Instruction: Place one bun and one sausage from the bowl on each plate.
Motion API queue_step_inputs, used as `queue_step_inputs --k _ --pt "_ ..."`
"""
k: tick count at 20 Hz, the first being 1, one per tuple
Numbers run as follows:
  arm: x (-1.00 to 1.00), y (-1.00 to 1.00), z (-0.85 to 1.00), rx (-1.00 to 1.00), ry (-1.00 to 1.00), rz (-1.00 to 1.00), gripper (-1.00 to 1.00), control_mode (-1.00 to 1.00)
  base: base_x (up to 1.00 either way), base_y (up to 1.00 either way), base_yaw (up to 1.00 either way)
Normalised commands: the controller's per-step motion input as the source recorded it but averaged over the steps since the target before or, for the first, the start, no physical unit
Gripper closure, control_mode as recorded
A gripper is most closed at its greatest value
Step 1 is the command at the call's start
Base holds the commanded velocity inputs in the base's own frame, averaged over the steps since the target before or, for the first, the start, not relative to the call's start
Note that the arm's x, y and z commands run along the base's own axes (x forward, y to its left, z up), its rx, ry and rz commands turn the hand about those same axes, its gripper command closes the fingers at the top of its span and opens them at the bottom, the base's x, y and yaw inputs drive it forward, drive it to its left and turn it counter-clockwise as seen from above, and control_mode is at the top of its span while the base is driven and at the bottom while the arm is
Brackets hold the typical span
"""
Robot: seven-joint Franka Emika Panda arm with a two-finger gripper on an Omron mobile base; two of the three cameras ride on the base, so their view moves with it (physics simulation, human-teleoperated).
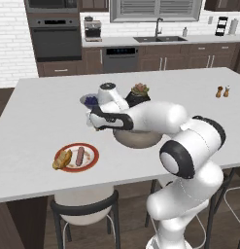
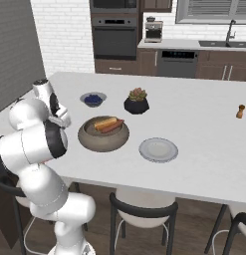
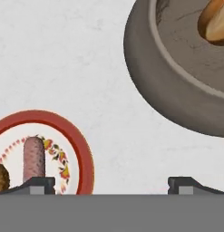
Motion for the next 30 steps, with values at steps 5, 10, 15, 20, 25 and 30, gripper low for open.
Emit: queue_step_inputs --k 5,10,15,20,25,30 --pt "0.38 -1.00 0.29 -0.04 0.06 0.00 -1.00 -1.00 0.00 0.00 0.00" --pt "0.21 -1.00 0.30 -0.07 0.05 -0.06 -1.00 -1.00 0.00 0.00 0.00" --pt "0.54 -0.97 -0.06 -0.01 0.08 -0.02 -1.00 -1.00 0.00 0.00 0.00" --pt "0.37 -0.63 -0.21 -0.01 0.14 -0.01 -1.00 -1.00 0.00 0.00 0.00" --pt "0.15 -0.10 -0.28 0.00 0.00 0.00 -1.00 -1.00 0.00 0.00 0.00" --pt "0.41 0.01 -0.26 0.00 -0.01 0.00 -1.00 -1.00 0.00 0.00 0.00"
